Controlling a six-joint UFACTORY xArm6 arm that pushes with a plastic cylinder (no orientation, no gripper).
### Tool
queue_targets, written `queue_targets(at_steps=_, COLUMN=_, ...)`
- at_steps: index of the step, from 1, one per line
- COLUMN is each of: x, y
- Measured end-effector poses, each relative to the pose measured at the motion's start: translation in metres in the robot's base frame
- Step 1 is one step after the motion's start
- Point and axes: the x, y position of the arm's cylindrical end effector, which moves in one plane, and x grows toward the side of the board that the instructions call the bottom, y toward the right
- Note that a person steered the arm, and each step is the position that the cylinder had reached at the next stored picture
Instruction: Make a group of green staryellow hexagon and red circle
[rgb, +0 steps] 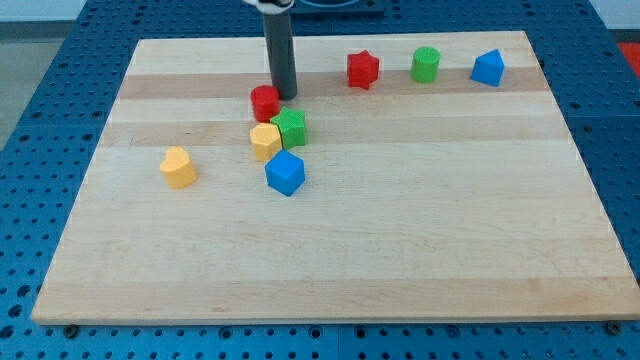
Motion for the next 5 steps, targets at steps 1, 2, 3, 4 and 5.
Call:
queue_targets(at_steps=1, x=-0.02, y=-0.003)
queue_targets(at_steps=2, x=-0.026, y=-0.034)
queue_targets(at_steps=3, x=0.005, y=-0.046)
queue_targets(at_steps=4, x=0.009, y=-0.046)
queue_targets(at_steps=5, x=-0.037, y=-0.036)
